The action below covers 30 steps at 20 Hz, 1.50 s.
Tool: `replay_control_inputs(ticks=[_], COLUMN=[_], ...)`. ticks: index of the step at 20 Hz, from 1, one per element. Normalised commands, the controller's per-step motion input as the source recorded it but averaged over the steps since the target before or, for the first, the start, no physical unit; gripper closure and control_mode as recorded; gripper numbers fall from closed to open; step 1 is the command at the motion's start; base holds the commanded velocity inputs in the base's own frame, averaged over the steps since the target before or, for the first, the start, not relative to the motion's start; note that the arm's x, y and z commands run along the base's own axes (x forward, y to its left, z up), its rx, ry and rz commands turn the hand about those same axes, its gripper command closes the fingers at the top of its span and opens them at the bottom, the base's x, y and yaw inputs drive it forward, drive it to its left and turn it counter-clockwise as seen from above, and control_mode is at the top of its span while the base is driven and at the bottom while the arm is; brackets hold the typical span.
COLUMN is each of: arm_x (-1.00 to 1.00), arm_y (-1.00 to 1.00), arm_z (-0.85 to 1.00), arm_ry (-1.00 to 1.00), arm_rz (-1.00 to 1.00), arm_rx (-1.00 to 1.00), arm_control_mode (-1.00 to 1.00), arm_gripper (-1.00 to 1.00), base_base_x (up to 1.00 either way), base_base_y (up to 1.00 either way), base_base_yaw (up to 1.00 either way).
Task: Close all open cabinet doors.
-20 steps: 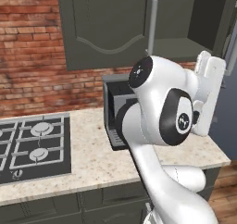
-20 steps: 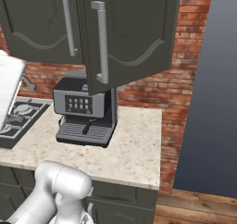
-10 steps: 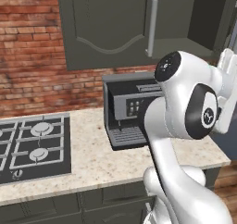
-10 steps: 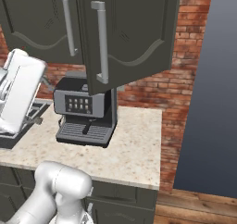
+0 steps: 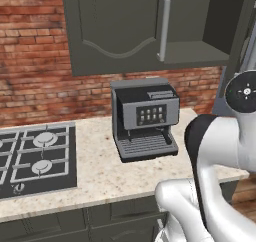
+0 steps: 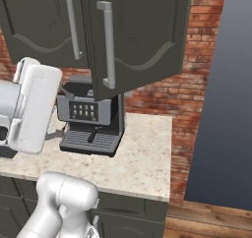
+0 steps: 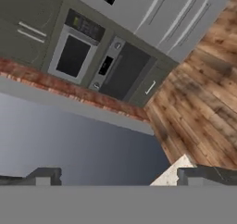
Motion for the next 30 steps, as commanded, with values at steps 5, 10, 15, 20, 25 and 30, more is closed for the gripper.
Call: replay_control_inputs(ticks=[5, 10, 15, 20, 25, 30], arm_x=[0.15, 0.24, 0.24, 0.28, 0.39, 0.47], arm_y=[-0.3, -0.3, -0.33, -0.4, -0.35, -0.17], arm_z=[0.0, 0.05, 0.1, 0.1, 0.08, 0.02], arm_ry=[0.0, 0.0, 0.0, -0.04, -0.14, -0.21], arm_rz=[0.26, 0.21, 0.23, 0.23, 0.21, 0.2], arm_rx=[0.05, 0.15, 0.21, 0.24, 0.26, 0.21], arm_control_mode=[-1.0, -1.0, -1.0, -1.0, -1.0, -1.0], arm_gripper=[-1.0, -1.0, -1.0, -1.0, -1.0, -1.0], base_base_x=[0.0, 0.0, 0.0, 0.0, 0.0, 0.0], base_base_y=[0.0, 0.0, 0.0, 0.0, 0.0, 0.0], base_base_yaw=[0.0, 0.0, 0.0, 0.0, 0.0, 0.0])
